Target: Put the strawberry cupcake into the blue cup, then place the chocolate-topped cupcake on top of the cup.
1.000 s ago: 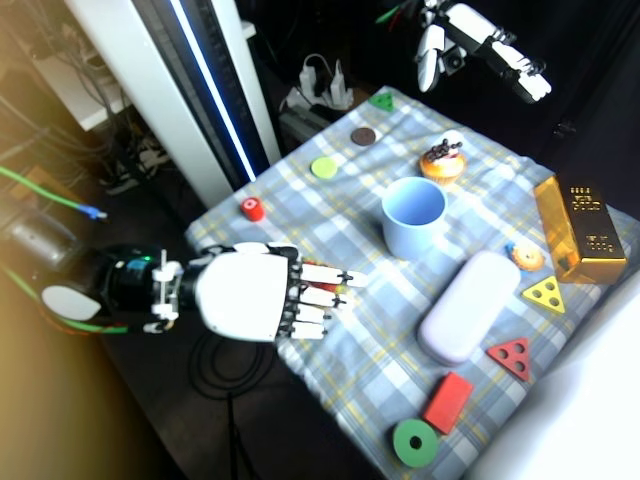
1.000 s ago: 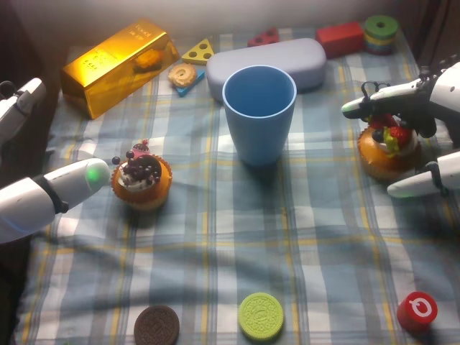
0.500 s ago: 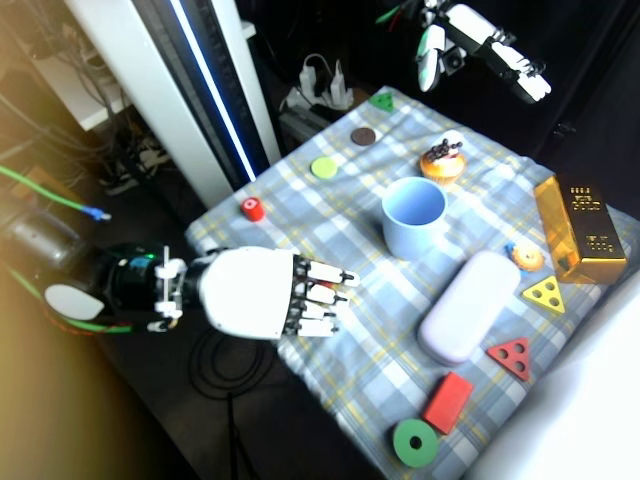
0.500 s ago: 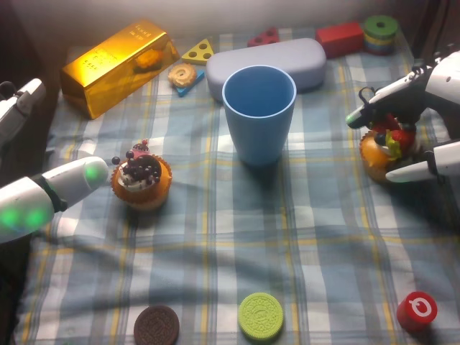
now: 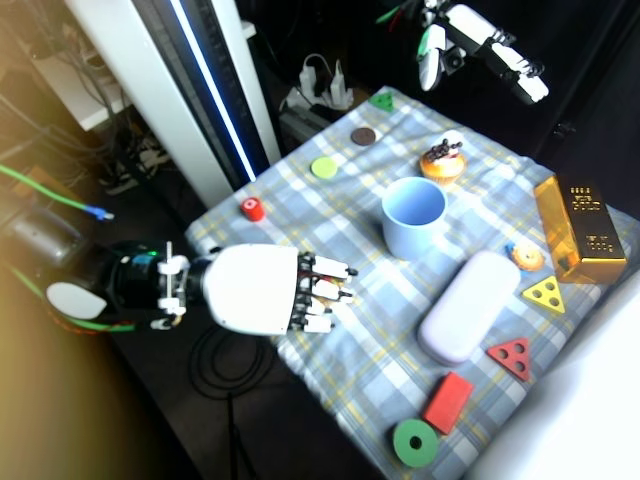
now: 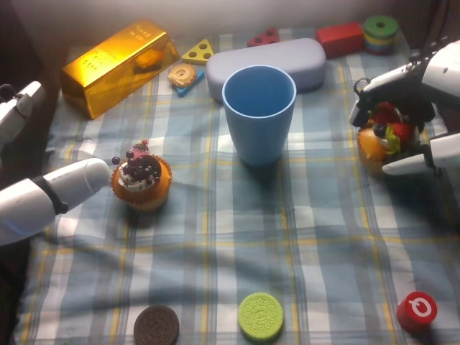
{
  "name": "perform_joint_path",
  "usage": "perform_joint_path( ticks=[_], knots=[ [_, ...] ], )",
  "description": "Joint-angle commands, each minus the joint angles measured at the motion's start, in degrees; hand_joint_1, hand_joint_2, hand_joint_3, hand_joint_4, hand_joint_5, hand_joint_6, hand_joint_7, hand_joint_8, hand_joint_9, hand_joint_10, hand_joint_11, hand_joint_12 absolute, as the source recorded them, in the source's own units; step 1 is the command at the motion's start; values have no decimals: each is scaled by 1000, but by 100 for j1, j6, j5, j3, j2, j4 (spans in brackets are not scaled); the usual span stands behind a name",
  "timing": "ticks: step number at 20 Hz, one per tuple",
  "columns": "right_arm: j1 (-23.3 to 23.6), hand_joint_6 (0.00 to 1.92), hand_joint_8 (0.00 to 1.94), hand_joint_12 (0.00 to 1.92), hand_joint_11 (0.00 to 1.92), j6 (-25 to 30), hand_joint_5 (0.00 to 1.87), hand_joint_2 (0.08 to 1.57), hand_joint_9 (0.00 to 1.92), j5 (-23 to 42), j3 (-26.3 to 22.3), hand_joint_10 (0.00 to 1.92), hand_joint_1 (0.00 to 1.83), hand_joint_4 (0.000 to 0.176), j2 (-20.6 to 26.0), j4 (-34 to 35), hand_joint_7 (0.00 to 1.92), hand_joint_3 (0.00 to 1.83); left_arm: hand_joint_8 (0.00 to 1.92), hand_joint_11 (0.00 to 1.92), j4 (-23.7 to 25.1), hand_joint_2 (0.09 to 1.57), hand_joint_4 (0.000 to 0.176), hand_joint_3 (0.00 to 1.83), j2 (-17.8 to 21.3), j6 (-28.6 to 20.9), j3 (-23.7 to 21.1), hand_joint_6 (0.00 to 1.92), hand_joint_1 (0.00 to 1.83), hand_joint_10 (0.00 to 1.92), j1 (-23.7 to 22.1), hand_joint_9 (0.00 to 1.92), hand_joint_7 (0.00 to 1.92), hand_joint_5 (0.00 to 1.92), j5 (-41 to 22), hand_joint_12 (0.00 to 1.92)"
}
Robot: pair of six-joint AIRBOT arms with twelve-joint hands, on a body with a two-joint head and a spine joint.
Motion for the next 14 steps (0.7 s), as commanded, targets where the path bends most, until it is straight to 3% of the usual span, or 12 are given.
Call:
perform_joint_path(
  ticks=[1,2,3,6,7,8,9,10,11,12,13,14],
  knots=[
    [152,961,882,1581,1081,104,909,1101,1211,769,29,1064,1252,0,17,196,1121,0,2,59,166,842,85,1,-2,-31,17,4,254,4,-26,126,172,114,-683,54],
    [212,929,868,1586,1067,123,907,1095,1227,786,30,1036,1268,0,31,151,1147,0,4,66,165,842,80,1,-2,-31,17,6,252,5,-26,132,179,120,-678,59],
    [300,973,939,1608,1035,130,942,1109,1206,786,29,1072,1259,0,45,80,1035,1,0,43,163,857,67,7,-2,-31,16,3,253,0,-25,109,166,114,-676,50],
    [537,1014,1048,1468,1091,189,853,1133,1184,786,3,997,1244,0,96,-62,1043,0,0,46,163,857,68,5,-3,-31,19,0,207,2,-25,109,151,84,-659,56],
    [639,1043,1001,1400,1120,210,854,1130,1213,786,2,923,1239,0,104,-120,1054,0,0,45,163,854,70,3,-4,-31,21,0,218,0,-25,103,142,76,-661,57],
    [735,1174,1195,1719,892,243,814,1181,997,786,2,1265,1232,0,110,-179,885,1,6,75,163,849,59,0,-5,-31,24,8,236,8,-25,124,157,95,-663,72],
    [828,1221,1244,1845,822,276,794,1198,914,786,2,1415,1227,0,119,-239,838,0,8,96,163,869,31,8,-6,-31,26,9,253,11,-25,133,164,101,-662,85],
    [912,465,1213,1906,913,291,802,1175,925,786,3,1601,1320,0,128,-282,856,0,1,69,163,861,34,3,-7,-31,28,5,272,3,-25,116,147,94,-663,76],
    [992,465,1213,1906,913,300,802,1175,925,785,6,1601,1320,0,137,-332,856,0,1,69,164,861,34,3,-12,-31,33,5,272,3,-26,116,147,94,-660,76],
    [1068,908,1262,1805,869,307,894,1159,883,783,6,1441,1239,0,147,-376,917,0,0,48,164,848,57,0,-18,-31,40,1,292,0,-26,104,144,90,-650,73],
    [1207,806,1216,1793,880,311,935,1135,927,783,7,1402,1253,0,152,-422,977,0,7,45,164,833,80,0,-22,-31,47,6,304,3,-28,110,161,103,-628,75],
    [1251,903,1075,1895,928,311,992,1109,954,783,6,1571,1144,0,152,-438,933,0,9,28,164,842,70,0,-25,-31,51,6,319,2,-28,108,169,106,-623,71]
  ],
)
